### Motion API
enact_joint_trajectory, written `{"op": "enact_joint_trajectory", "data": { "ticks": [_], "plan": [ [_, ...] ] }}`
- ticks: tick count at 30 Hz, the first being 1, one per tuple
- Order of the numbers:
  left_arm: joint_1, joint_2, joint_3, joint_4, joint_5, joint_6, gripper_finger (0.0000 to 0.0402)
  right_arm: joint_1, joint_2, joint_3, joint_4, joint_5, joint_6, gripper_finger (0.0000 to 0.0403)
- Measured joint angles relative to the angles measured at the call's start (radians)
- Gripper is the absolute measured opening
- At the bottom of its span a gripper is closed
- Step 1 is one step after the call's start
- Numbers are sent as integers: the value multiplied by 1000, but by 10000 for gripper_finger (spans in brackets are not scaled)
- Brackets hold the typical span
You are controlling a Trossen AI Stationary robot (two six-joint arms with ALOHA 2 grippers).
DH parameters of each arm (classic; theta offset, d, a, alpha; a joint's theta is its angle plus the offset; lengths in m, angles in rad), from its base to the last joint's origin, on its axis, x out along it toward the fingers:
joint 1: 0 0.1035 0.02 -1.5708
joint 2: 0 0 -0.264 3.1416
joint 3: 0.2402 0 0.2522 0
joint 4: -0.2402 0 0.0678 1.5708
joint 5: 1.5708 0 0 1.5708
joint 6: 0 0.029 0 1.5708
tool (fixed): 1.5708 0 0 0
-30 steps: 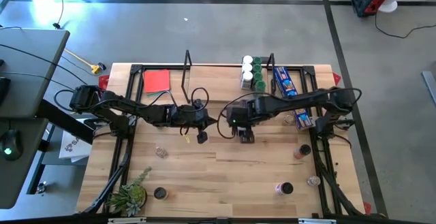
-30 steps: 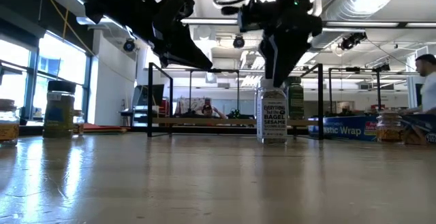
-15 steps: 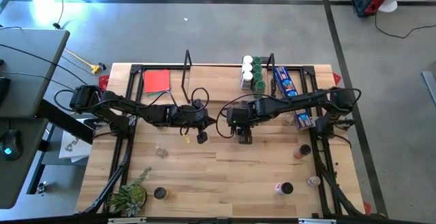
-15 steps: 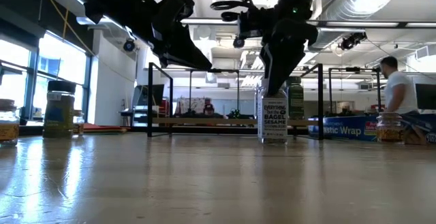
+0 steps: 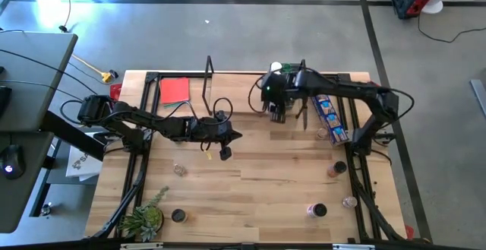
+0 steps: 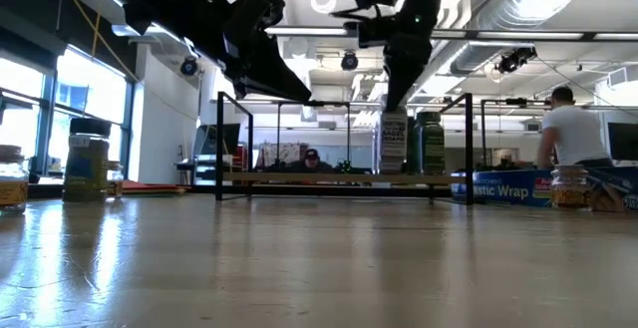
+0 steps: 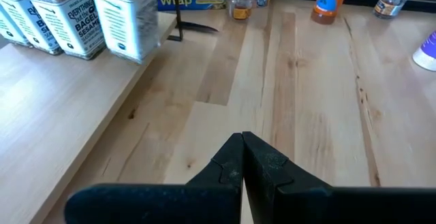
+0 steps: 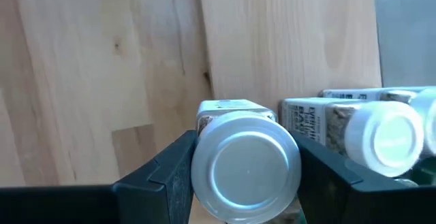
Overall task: Shelf spices
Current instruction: Put the white seasoning bottle on the shelf aligned with the other white seasoning bottles
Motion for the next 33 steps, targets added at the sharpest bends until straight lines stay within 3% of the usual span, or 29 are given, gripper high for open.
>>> {"op": "enact_joint_trajectory", "data": {
  "ticks": [12, 33],
  "plan": [
    [0, 0, 0, 0, 0, -3, 0, -59, 19, -2, 15, -27, -39, 204],
    [0, 0, 0, 1, 0, -11, 0, -60, 19, -2, 14, 51, -60, 219]
  ]
}}
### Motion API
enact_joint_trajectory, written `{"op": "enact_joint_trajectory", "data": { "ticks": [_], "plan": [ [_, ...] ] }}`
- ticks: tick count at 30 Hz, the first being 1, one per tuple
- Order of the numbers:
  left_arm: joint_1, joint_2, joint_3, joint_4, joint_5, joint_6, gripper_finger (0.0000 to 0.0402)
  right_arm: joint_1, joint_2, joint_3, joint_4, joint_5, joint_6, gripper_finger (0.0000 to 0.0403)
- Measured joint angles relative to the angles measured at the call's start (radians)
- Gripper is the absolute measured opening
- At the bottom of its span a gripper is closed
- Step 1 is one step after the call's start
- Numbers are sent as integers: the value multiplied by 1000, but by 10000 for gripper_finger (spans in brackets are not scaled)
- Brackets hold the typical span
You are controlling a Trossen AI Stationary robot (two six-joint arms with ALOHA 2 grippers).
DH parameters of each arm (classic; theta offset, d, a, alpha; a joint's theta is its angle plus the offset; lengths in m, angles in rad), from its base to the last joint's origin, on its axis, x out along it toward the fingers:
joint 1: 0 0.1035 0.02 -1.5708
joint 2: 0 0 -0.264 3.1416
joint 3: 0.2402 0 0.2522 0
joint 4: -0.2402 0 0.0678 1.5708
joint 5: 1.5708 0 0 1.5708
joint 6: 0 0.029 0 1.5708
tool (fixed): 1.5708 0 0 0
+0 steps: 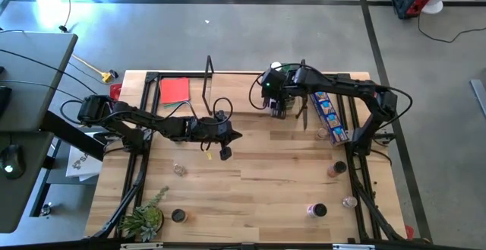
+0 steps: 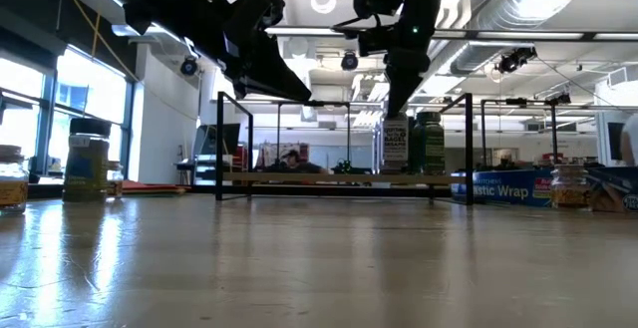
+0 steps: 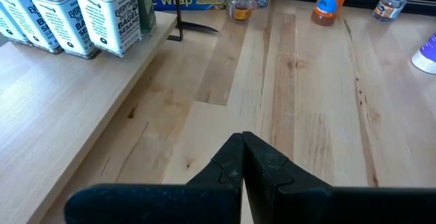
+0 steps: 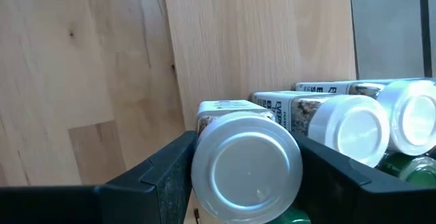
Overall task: Shelf spices
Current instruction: Put the white seasoning bottle on the shelf aligned with the other white seasoning bottles
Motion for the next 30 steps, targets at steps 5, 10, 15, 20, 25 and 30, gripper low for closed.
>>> {"op": "enact_joint_trajectory", "data": {
  "ticks": [5, 10, 15, 20, 25, 30],
  "plan": [
    [0, 0, 0, 0, 0, -2, 0, 0, 0, 0, 0, 0, -3, 220],
    [0, 0, 0, 0, 0, -2, 0, -13, 0, 0, -2, -1, -2, 220],
    [-1, 0, 0, 0, 0, -2, 0, -19, 0, 0, -5, -4, -2, 224],
    [-1, 0, 0, 0, 0, -2, 0, -18, 0, 0, -8, -10, -5, 241],
    [-1, 0, 0, 0, 0, -8, 0, -18, 0, 0, -5, 1, -6, 249],
    [-1, 0, 0, 0, 0, -9, 0, -12, 0, 0, 19, 65, -86, 250]
  ]
}}
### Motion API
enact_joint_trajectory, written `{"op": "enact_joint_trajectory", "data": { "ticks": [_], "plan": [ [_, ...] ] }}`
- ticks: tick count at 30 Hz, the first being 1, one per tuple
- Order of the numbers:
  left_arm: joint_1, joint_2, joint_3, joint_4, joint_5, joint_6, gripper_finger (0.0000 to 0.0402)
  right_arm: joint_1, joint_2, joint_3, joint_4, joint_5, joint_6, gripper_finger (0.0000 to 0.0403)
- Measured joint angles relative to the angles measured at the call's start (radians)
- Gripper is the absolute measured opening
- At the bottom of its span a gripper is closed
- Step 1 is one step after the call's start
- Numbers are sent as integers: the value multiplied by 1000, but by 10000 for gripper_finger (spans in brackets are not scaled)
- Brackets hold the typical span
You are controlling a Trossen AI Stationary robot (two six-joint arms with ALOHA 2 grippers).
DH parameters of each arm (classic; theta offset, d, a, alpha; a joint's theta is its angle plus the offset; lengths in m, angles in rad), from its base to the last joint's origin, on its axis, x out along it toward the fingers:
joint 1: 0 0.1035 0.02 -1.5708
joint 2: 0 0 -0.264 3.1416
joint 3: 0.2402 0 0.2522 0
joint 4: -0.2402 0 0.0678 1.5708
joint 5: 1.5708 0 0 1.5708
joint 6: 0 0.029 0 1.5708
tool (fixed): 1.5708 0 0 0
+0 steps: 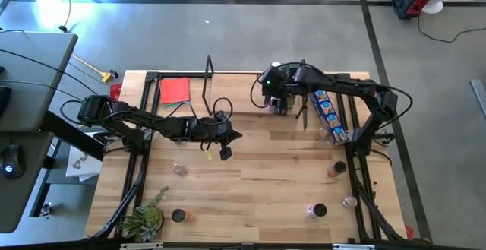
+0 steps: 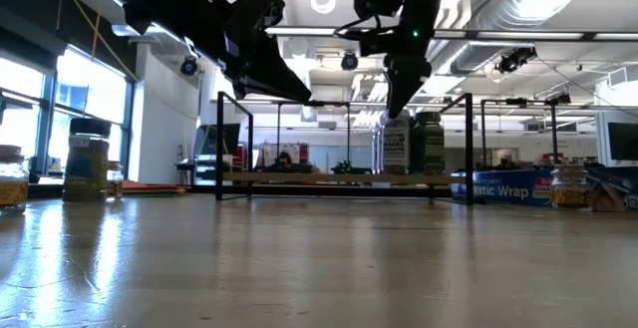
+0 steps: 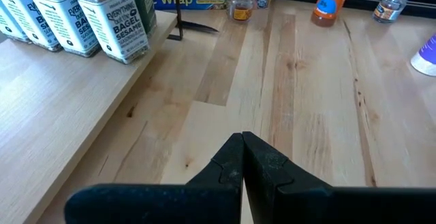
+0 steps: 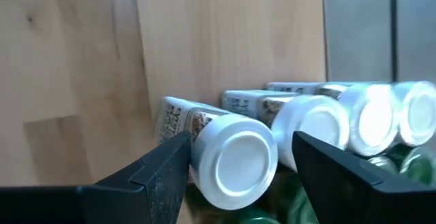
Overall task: Shelf spices
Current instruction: Put the white seasoning bottle on the shelf aligned with the other white seasoning bottles
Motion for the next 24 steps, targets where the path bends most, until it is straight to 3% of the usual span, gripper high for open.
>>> {"op": "enact_joint_trajectory", "data": {
  "ticks": [8, 17, 22, 24],
  "plan": [
    [0, 0, 0, 0, 0, -8, 0, 28, 0, 0, 15, 15, -115, 250],
    [0, 0, 0, 5, 0, -11, 0, 100, 0, 89, -44, 71, -81, 250],
    [0, 0, 0, 5, 0, -11, 0, 148, -31, 54, -52, -133, 40, 242],
    [0, 0, 0, 4, 0, -10, 0, 174, -52, -17, -29, -146, 77, 226]
  ]
}}
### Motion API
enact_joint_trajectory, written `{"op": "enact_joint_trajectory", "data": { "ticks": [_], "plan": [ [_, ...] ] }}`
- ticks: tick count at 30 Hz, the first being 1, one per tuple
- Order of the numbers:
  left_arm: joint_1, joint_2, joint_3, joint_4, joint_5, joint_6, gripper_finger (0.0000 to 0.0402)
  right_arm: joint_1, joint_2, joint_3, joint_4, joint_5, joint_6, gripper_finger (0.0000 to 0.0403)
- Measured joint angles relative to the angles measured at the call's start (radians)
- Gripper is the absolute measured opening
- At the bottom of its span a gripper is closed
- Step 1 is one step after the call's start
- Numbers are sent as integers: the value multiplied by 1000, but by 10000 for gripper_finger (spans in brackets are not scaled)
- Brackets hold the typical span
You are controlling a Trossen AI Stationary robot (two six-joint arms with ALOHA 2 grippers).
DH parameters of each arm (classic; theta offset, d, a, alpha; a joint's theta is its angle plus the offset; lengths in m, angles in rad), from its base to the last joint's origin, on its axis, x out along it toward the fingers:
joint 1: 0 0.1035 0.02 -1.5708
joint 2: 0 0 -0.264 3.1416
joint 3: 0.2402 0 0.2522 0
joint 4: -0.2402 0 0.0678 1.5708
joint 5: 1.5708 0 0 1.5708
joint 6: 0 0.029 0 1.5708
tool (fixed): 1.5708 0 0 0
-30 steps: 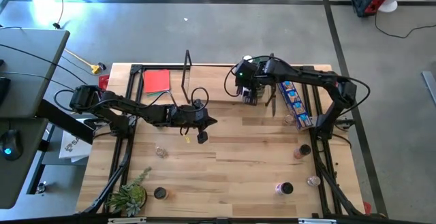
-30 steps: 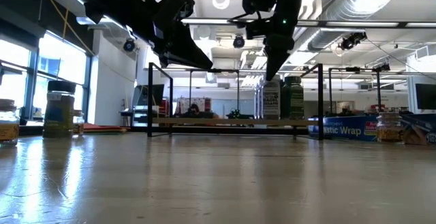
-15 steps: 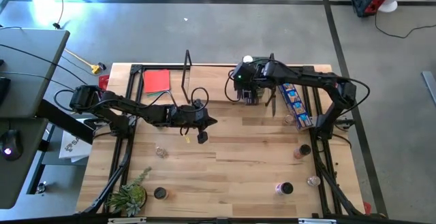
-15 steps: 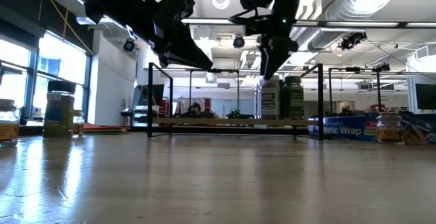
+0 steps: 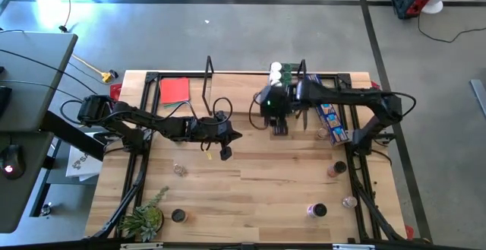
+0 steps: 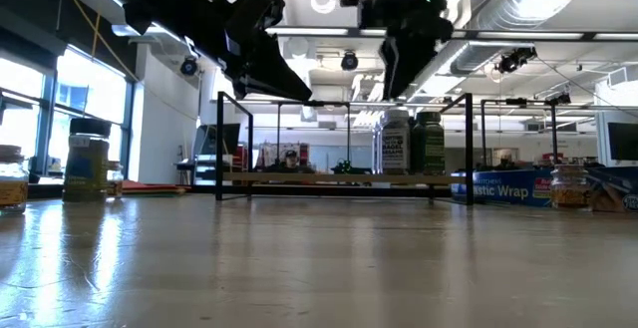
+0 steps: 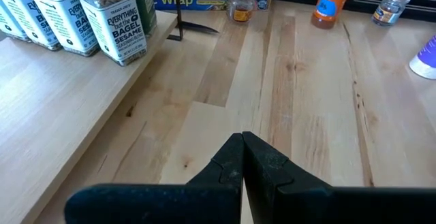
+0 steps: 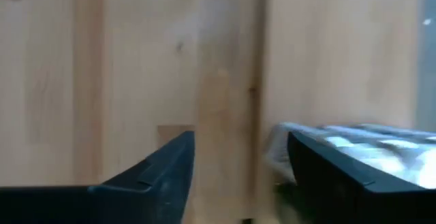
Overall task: Shelf spices
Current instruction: Put the white seasoning bottle on the shelf aligned with the other white seasoning bottles
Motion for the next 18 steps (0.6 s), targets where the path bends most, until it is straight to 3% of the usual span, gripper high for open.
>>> {"op": "enact_joint_trajectory", "data": {
  "ticks": [10, 18],
  "plan": [
    [0, 0, 0, 3, 0, 24, 0, 34, -29, -284, 257, 178, 197, 76],
    [0, 0, 0, 7, 0, 9, 0, 6, -29, -308, 310, 251, 200, 20]
  ]
}}
